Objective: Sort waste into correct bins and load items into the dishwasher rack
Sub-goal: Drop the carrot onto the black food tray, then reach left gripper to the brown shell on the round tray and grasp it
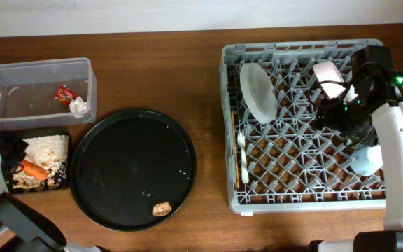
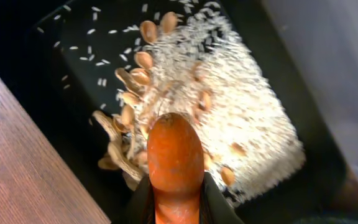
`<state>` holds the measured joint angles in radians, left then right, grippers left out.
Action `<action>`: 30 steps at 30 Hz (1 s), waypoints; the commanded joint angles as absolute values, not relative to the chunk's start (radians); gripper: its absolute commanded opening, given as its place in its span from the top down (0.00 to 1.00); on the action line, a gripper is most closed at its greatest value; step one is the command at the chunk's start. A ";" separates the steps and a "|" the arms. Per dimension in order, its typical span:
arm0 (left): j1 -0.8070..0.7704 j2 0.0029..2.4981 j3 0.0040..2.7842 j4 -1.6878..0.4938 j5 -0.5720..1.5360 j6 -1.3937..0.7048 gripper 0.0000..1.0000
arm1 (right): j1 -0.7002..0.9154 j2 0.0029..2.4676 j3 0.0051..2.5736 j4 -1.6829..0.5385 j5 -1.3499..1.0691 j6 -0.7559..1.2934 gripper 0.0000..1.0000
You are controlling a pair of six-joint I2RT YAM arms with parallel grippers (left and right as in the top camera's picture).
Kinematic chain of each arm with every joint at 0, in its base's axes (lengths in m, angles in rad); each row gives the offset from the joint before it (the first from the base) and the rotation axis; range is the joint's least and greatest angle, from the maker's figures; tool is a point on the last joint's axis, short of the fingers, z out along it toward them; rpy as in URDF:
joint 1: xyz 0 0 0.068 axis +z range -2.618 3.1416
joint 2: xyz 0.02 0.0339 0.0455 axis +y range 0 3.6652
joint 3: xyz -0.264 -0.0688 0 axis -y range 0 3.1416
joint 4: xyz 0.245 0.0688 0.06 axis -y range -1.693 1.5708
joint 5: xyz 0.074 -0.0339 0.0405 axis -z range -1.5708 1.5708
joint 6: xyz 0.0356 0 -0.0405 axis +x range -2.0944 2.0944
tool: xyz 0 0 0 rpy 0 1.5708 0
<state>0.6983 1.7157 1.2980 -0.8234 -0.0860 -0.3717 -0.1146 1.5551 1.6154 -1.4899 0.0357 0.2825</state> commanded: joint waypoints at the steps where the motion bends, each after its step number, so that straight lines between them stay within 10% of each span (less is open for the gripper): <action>1: 0.730 1.824 1.309 -0.800 -0.122 -0.400 0.97 | -0.118 1.551 1.612 -1.493 0.037 0.276 0.13; 8: 0.757 1.943 1.309 -0.797 -0.132 -0.400 0.94 | -0.118 1.551 1.612 -1.496 0.037 0.276 0.13; 10: 0.757 1.945 1.309 -0.801 -0.131 -0.400 0.43 | -0.118 1.551 1.612 -1.498 0.037 0.276 0.13; 11: 0.757 1.944 1.310 -0.805 -0.130 -0.400 0.38 | -0.118 1.551 1.612 -1.500 0.037 0.276 0.13; 19: 0.712 1.747 1.442 -0.907 0.130 -0.396 0.35 | -0.118 1.551 1.612 -1.502 0.038 0.276 0.13; 30: -0.155 1.689 1.298 -1.343 0.217 -0.117 0.24 | -0.118 1.551 1.612 -1.484 0.038 0.266 0.13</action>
<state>-0.0303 1.6768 1.3766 -1.3277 0.2108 -0.1520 -0.1146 1.5551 1.6154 -1.4876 0.0353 0.2760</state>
